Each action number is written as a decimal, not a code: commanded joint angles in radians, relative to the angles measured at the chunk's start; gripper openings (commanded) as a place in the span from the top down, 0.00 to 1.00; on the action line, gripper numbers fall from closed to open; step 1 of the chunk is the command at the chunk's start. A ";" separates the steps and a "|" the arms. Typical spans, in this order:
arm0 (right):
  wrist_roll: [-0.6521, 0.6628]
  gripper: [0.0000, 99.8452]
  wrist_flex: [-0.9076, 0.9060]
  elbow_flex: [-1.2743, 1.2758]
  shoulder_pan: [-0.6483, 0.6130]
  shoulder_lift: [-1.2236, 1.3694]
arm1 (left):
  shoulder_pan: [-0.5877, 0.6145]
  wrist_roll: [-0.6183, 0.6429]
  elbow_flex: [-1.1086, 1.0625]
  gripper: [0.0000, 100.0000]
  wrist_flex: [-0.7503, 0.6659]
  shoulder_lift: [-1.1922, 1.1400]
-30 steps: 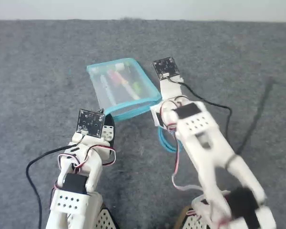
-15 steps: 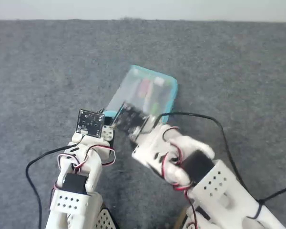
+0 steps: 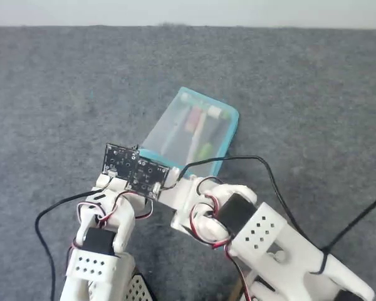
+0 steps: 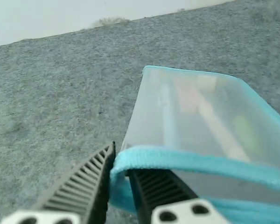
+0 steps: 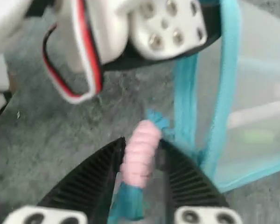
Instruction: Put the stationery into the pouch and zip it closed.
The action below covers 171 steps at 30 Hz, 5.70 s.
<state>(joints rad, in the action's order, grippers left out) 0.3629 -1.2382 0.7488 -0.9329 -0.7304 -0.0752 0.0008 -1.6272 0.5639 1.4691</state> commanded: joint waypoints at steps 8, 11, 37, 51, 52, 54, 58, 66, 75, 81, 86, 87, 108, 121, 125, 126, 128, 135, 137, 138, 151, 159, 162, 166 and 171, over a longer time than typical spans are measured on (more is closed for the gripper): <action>0.153 0.49 -0.251 -0.190 -0.004 -0.042 | 0.009 0.003 0.051 0.99 0.002 0.009; 0.153 0.50 -0.249 -0.190 0.059 -0.102 | 0.009 0.003 0.051 0.99 0.002 0.009; 0.206 0.51 0.338 0.439 0.312 -0.378 | 0.002 0.005 0.079 0.99 0.052 0.009; 0.255 0.51 0.252 0.384 0.286 -0.265 | 0.002 0.005 0.079 0.99 0.052 0.009; 0.255 0.51 0.213 0.371 0.272 -0.286 | 0.002 0.005 0.079 0.99 0.052 0.009; 0.255 0.51 0.185 0.367 0.234 -0.338 | 0.002 0.005 0.079 0.99 0.049 0.009; 0.255 0.51 0.186 0.387 0.214 -0.378 | 0.002 0.005 0.079 0.99 0.052 0.009; 0.255 0.51 0.259 0.385 0.213 -0.367 | 0.002 0.005 0.079 0.99 0.052 0.009; 0.255 0.51 0.315 0.222 0.285 -0.074 | 0.002 0.005 0.077 0.99 0.052 0.009; 0.256 0.51 0.315 0.152 0.283 0.016 | 0.002 0.005 0.077 0.99 0.052 0.009; 0.296 0.51 0.361 0.166 0.286 0.070 | 0.002 0.005 0.077 0.99 0.052 0.009; 0.296 0.52 0.380 0.166 0.288 0.082 | 0.002 0.005 0.077 0.99 0.052 0.009; 0.107 0.99 0.403 0.017 0.329 0.157 | 0.011 0.003 0.117 0.97 0.063 0.017; -0.014 0.99 0.381 0.020 0.404 0.159 | 0.247 0.052 0.394 0.85 0.377 0.091; -0.017 0.99 0.377 0.015 0.404 0.159 | 0.181 0.018 0.349 0.85 0.423 0.215; -0.028 0.99 0.377 0.005 0.404 0.159 | 0.141 0.002 0.329 0.85 0.434 0.239; -0.054 0.99 0.348 -0.040 0.406 0.159 | 0.064 -0.023 0.300 0.85 0.453 0.269; -0.121 0.99 0.208 -0.226 0.400 0.159 | 0.006 -0.058 0.286 0.85 0.460 0.273; -0.130 0.99 0.206 -0.229 0.390 0.159 | -0.031 -0.072 0.268 0.85 0.465 0.273; -0.138 0.99 0.205 -0.229 0.378 0.159 | -0.060 -0.080 0.251 0.85 0.462 0.273; -0.147 0.99 0.154 -0.230 0.289 0.147 | -0.229 -0.106 0.153 0.75 0.416 0.273; -0.141 0.99 0.147 -0.221 0.306 0.157 | -0.221 -0.138 0.183 0.75 0.448 0.273; -0.141 0.99 0.153 -0.221 0.325 0.157 | -0.221 -0.137 0.216 0.75 0.477 0.273; -0.141 0.99 0.153 -0.218 0.334 0.157 | -0.218 -0.137 0.254 0.75 0.485 0.273; -0.141 0.99 0.151 -0.218 0.334 0.162 | -0.206 -0.137 0.297 0.75 0.528 0.273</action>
<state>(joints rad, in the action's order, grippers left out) 0.2325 -1.0848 0.5846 -0.6137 -0.5662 -0.2854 -0.1266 -1.3940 1.0764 1.7346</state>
